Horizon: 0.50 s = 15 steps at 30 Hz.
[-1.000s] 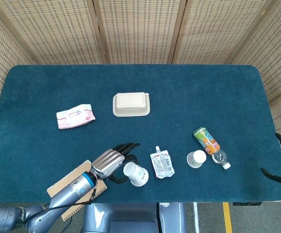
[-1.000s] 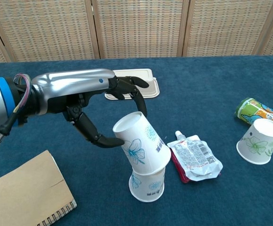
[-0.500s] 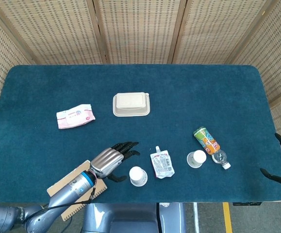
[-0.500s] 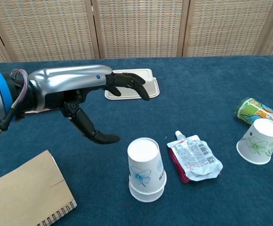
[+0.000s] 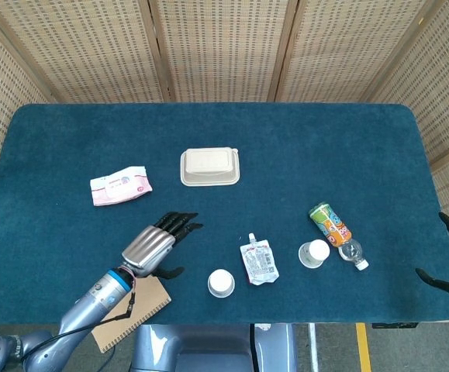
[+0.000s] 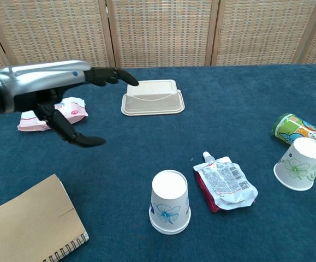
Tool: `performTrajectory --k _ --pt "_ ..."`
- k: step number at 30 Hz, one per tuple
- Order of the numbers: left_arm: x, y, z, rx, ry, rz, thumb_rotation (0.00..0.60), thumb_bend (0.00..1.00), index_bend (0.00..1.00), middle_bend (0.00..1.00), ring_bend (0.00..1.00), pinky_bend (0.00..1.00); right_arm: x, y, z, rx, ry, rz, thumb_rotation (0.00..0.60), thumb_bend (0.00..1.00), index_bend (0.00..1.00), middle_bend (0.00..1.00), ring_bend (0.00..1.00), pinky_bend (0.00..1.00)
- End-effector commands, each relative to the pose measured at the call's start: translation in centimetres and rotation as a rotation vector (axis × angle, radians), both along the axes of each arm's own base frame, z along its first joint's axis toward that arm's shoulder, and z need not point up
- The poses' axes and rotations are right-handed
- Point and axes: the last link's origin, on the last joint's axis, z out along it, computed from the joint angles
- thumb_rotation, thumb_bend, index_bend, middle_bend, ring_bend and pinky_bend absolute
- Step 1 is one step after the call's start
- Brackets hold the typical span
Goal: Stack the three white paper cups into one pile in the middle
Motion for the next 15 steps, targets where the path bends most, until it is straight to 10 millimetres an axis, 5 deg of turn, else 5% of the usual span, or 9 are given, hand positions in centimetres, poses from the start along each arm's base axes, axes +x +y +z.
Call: performTrajectory --k 1,6,15 --pt "-4.0 -0.4 2.9 0.197 0.08 0.046 0.6 0.31 0.08 0.0 0.0 0.02 0.1 0.0 -0.3 0.007 0.006 0.003 0.6 0.0 0.0 0.0 0.0 0.0" --pt "-8.0 -2.2 5.6 0.343 0.144 0.124 0.6 0.3 0.06 0.0 0.0 0.02 0.3 -0.1 -0.7 0.019 0.017 0.01 0.6 0.0 0.03 0.0 0.0 0.0" --pt "-14.0 -6.4 9.2 0.506 0.222 0.227 0.6 0.3 0.06 0.0 0.0 0.02 1.2 -0.7 -2.1 0.052 0.026 0.049 0.6 0.06 0.27 0.05 0.0 0.0"
